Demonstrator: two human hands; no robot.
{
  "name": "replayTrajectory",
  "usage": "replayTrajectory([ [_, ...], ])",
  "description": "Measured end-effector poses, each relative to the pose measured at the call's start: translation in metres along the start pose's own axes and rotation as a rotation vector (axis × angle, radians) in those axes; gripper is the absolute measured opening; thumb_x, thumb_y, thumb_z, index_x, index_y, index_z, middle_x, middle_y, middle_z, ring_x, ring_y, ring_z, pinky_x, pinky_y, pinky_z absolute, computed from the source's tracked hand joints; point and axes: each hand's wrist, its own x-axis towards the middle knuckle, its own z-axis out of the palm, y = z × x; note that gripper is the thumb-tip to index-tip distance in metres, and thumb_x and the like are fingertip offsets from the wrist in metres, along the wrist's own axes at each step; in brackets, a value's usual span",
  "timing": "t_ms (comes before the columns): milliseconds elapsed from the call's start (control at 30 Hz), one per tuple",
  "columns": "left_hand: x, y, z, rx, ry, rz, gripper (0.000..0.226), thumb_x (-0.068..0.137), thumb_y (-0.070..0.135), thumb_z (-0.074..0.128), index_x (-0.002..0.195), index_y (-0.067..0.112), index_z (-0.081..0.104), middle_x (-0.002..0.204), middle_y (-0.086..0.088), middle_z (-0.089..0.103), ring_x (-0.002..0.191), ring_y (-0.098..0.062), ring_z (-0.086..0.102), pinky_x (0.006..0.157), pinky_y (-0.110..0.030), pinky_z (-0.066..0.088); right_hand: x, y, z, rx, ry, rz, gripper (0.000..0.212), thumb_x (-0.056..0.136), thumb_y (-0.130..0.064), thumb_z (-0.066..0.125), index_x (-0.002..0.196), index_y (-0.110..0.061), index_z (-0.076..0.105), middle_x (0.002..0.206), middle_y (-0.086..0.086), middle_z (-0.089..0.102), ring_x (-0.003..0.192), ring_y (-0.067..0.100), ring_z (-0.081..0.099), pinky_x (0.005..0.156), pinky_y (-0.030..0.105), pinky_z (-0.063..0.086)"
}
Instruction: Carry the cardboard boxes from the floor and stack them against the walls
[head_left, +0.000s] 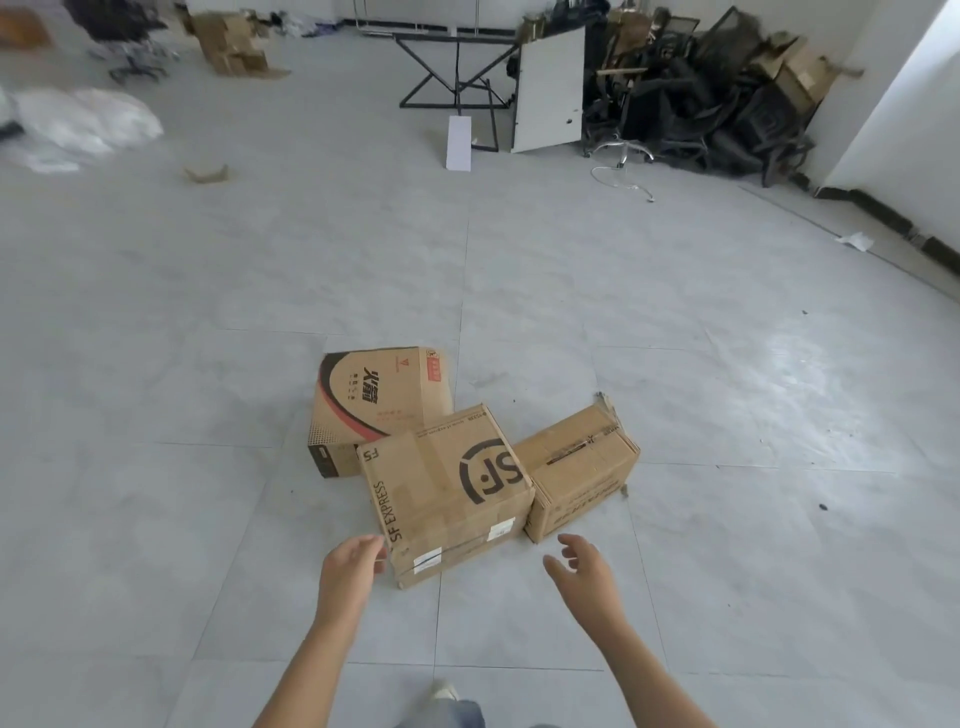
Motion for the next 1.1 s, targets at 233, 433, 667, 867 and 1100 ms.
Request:
replayTrajectory([
  [233, 0.102, 0.039, 0.020, 0.029, 0.030, -0.014, 0.027, 0.091, 0.006, 0.051, 0.065, 0.011, 0.055, 0.068, -0.005, 0.057, 0.072, -0.022, 0.054, 0.062, -0.026, 0.037, 0.116, -0.041, 0.012, -0.030, -0.071, -0.014, 0.041, 0.088, -0.028, 0.055, 0.127, -0.016, 0.051, 0.119, 0.002, 0.055, 0.115, 0.022, 0.050, 0.096, 0.037, 0.043],
  [433, 0.240, -0.001, 0.050, 0.009, 0.150, 0.003, 0.017, 0.091, 0.009, 0.051, 0.077, 0.007, 0.060, 0.077, -0.007, 0.058, 0.084, -0.025, 0.054, 0.072, -0.029, 0.038, 0.271, -0.024, 0.081, -0.109, -0.135, -0.085, 0.040, 0.089, -0.026, 0.053, 0.127, -0.016, 0.049, 0.126, 0.002, 0.054, 0.119, 0.021, 0.047, 0.093, 0.034, 0.043],
  [667, 0.375, -0.147, 0.100, 0.144, 0.199, -0.089, 0.035, 0.092, 0.014, 0.054, 0.124, 0.000, 0.051, 0.127, -0.016, 0.055, 0.117, -0.029, 0.050, 0.095, -0.033, 0.037, 0.419, 0.071, 0.182, -0.289, -0.122, -0.036, 0.039, 0.090, -0.032, 0.050, 0.127, -0.020, 0.049, 0.133, 0.008, 0.044, 0.126, 0.029, 0.033, 0.101, 0.039, 0.033],
  [867, 0.454, -0.233, 0.125, 0.203, 0.192, -0.106, 0.054, 0.087, 0.026, 0.062, 0.132, 0.008, 0.041, 0.133, -0.016, 0.049, 0.121, -0.035, 0.046, 0.100, -0.041, 0.040, 0.510, 0.117, 0.212, -0.240, -0.051, 0.027, 0.059, 0.089, -0.037, 0.053, 0.142, -0.023, 0.031, 0.143, 0.013, 0.034, 0.132, 0.033, 0.029, 0.106, 0.045, 0.032],
  [1100, 0.477, -0.278, 0.136, 0.124, 0.270, -0.156, 0.079, 0.073, 0.030, 0.073, 0.139, 0.014, 0.032, 0.137, -0.011, 0.046, 0.123, -0.035, 0.045, 0.102, -0.048, 0.040, 0.523, 0.155, 0.231, -0.042, 0.032, 0.021, 0.069, 0.080, -0.033, 0.063, 0.140, -0.028, 0.030, 0.136, 0.009, 0.045, 0.125, 0.033, 0.039, 0.109, 0.048, 0.024],
])
